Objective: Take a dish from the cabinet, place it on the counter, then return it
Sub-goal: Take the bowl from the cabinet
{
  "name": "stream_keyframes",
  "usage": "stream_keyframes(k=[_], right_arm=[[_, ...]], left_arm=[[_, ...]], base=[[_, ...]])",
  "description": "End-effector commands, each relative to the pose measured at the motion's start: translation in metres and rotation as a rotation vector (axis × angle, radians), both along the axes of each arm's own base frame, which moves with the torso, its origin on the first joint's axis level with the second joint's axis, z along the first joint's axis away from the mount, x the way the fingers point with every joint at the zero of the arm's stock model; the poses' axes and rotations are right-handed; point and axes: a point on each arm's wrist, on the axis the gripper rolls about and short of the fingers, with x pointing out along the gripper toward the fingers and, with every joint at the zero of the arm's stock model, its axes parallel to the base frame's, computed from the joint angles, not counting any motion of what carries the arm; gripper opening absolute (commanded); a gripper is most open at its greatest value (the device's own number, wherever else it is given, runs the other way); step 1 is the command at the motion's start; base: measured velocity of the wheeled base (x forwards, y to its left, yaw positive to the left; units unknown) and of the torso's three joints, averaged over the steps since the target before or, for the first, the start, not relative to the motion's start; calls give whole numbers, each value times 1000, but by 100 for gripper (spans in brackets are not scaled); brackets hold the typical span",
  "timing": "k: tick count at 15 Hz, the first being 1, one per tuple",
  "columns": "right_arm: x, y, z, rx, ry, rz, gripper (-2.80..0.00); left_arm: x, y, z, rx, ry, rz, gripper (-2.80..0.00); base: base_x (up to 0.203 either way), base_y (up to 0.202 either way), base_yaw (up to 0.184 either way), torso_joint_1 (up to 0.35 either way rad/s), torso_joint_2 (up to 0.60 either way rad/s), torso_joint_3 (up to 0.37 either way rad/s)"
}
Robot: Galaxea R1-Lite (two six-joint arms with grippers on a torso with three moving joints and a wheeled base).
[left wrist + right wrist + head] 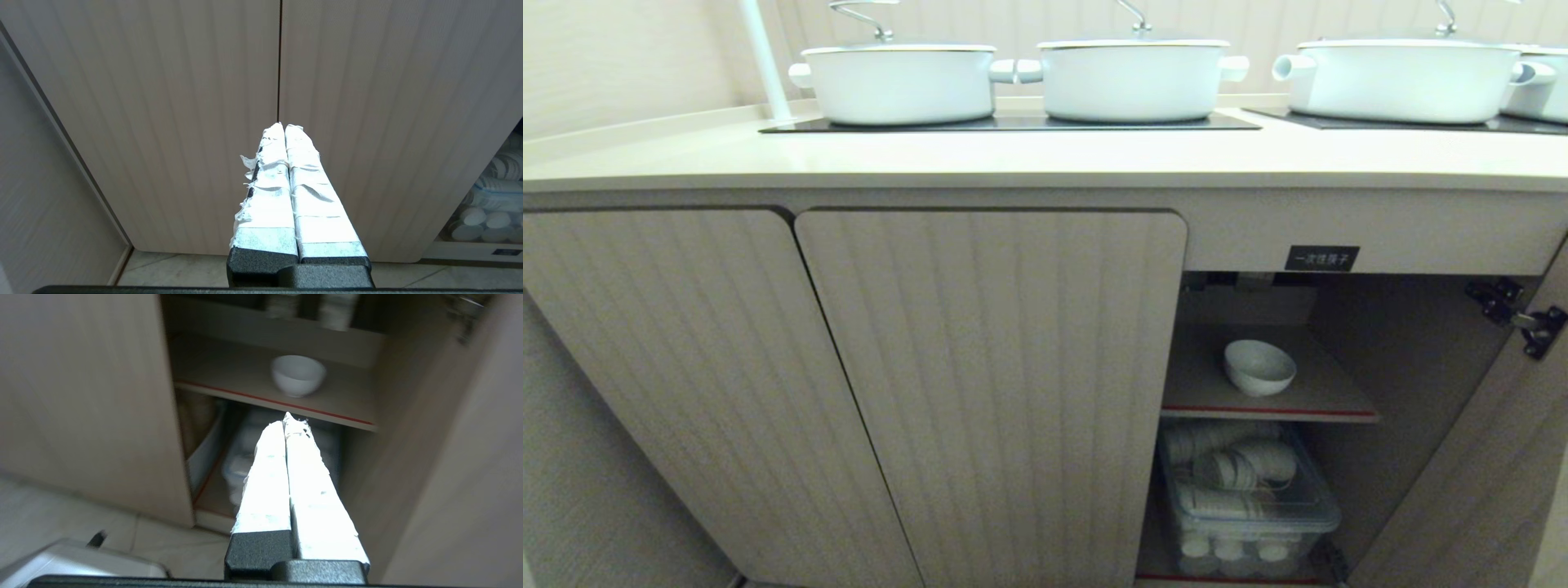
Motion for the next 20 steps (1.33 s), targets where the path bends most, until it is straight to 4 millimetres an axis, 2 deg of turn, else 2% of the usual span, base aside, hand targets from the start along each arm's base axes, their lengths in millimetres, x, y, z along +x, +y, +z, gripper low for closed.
stream_keyframes(k=[1, 4, 7, 10, 12, 13, 16, 20], right_arm=[[17, 1, 13, -11, 81, 30, -280], [44, 1, 25, -43, 178, 59, -280], [94, 1, 27, -55, 295, 71, -280], [150, 1, 14, -57, 373, 77, -280], [179, 2, -6, -55, 416, 87, -280], [188, 3, -17, -50, 427, 101, -280], [196, 5, -45, -27, 504, 153, -280], [216, 5, -52, -11, 537, 164, -280]], left_arm=[[0, 0, 0, -1, 1, 0, -280], [0, 0, 0, -1, -1, 0, -280], [0, 0, 0, 0, -1, 0, -280], [0, 0, 0, 0, 1, 0, -280], [0, 0, 0, -1, -1, 0, -280], [0, 0, 0, 0, 1, 0, -280], [0, 0, 0, -1, -1, 0, -280], [0, 0, 0, -1, -1, 0, -280]], base=[[0, 0, 0, 0, 0, 0], [0, 0, 0, 0, 0, 0], [0, 0, 0, 0, 0, 0], [0, 0, 0, 0, 0, 0], [0, 0, 0, 0, 0, 0], [0, 0, 0, 0, 0, 0], [0, 0, 0, 0, 0, 0], [0, 0, 0, 0, 0, 0]])
